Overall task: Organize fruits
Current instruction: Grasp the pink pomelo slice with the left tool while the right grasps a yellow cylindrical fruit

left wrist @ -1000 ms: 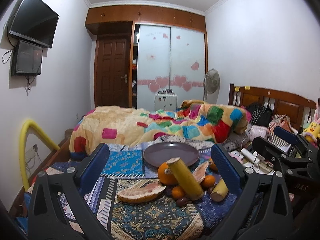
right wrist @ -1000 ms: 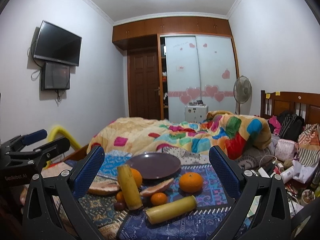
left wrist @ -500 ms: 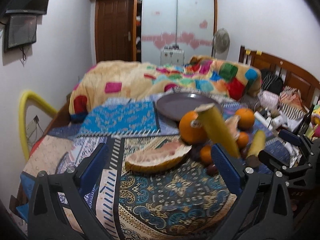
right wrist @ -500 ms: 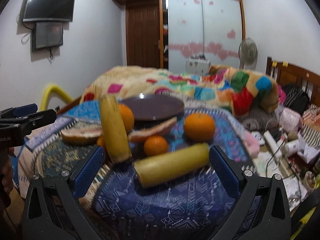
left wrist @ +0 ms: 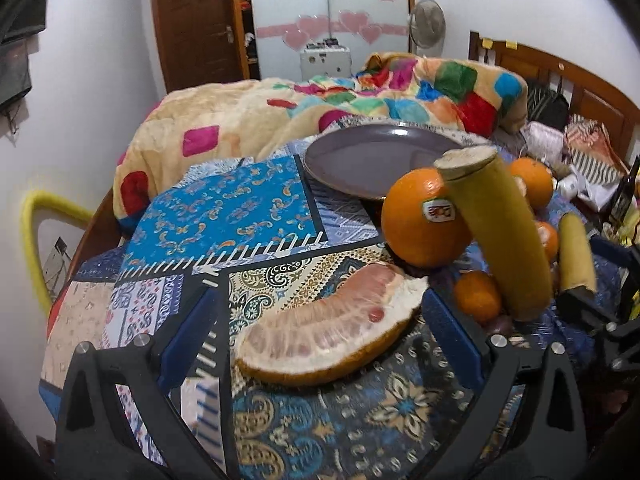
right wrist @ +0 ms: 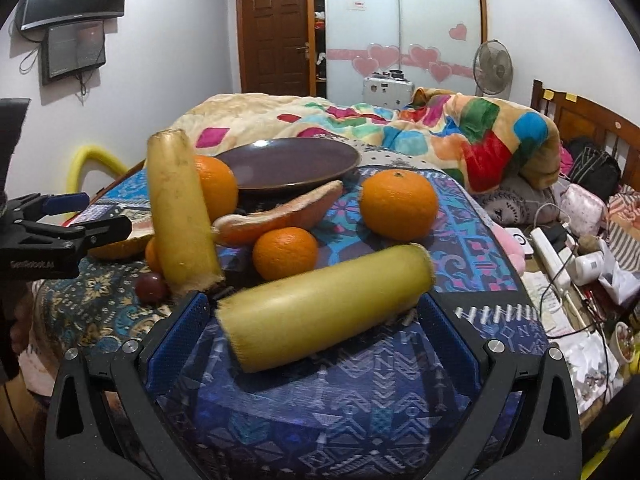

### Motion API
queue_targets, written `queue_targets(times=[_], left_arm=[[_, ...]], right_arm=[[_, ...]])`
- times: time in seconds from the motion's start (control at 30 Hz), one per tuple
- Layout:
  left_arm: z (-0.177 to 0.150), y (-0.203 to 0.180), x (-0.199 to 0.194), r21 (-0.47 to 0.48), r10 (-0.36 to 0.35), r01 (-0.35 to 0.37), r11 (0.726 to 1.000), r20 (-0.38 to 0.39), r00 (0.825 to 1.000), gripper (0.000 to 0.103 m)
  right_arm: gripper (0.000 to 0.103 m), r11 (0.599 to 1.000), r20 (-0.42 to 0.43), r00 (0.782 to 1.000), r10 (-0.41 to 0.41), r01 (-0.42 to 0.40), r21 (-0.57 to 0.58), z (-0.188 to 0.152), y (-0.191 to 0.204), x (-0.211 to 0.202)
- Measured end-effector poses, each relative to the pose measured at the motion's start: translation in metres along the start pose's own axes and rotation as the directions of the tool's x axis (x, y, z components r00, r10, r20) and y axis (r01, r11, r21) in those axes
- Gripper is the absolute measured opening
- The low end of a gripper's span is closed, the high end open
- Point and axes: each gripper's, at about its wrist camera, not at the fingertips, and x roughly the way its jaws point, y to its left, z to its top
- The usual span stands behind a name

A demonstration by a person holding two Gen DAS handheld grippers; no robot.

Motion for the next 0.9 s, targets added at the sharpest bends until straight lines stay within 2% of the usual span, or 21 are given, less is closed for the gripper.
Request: queue_targets(times=[0.13,0.2,0.23,0.33,0.43,0.5,0.6,0.77,0.83,0.9], left_arm=[[-0.001,0.007,0.01,-0.005,-0.071,0.071,0.997,-0.049,0.996,0.103],[-0.003,0.008,0.014,-0.005,-0.102,0.102,0.995,-0.095,0.99,0.103],[-0.004,0.006,0.016,0.0,-0.108,0.109,0.994,-0.116,0.987,0.103],[-0.011,-0.001,0.013,0.054,-0.07,0.077,0.996,-0.108,0.992,0.103],[-0.014,-0.004,0.005,0.052,-0.088,0.095,0.994,-0.11,0.99,0.102],[-0.016,-0.005,0.0,0.043,-0.094,0.099,0.994,-0.112,0.989,0.098],[-0.02,-0.009,-0.007,0.058,-0.069,0.076,0.995,-0.111,0.991,0.087],[-0.023,-0.007,-0.018,0.049,-0.08,0.086,0.995,-0.113,0.99,0.068],[-0.021,-0.005,-0.022,0.05,-0.089,0.095,0.994,-0.117,0.989,0.062],[-0.018,-0.003,-0.022,0.04,-0.098,0.104,0.994,-0.122,0.988,0.062]], right_arm=[[0.103,0.998,-0.024,0.999,0.045,-0.045,0.034,-0.003,-0.015,-0.001],[0.103,0.999,-0.031,0.999,0.038,-0.037,0.034,-0.004,-0.018,-0.002],[0.103,0.999,-0.034,0.999,0.028,-0.027,0.031,-0.005,-0.02,-0.003],[0.103,1.0,-0.041,0.999,0.003,-0.002,0.029,-0.009,-0.026,-0.006],[0.103,0.999,-0.047,0.999,-0.02,0.022,0.034,-0.011,-0.034,-0.01],[0.103,0.999,-0.046,0.999,-0.028,0.03,0.039,-0.011,-0.039,-0.013],[0.103,0.998,-0.046,0.998,-0.041,0.043,0.049,-0.011,-0.046,-0.018],[0.102,0.997,-0.041,0.998,-0.053,0.056,0.06,-0.008,-0.05,-0.024],[0.101,0.997,-0.028,0.999,-0.041,0.043,0.063,-0.006,-0.051,-0.028],[0.101,0.997,-0.018,0.999,-0.036,0.037,0.062,-0.003,-0.051,-0.03]])
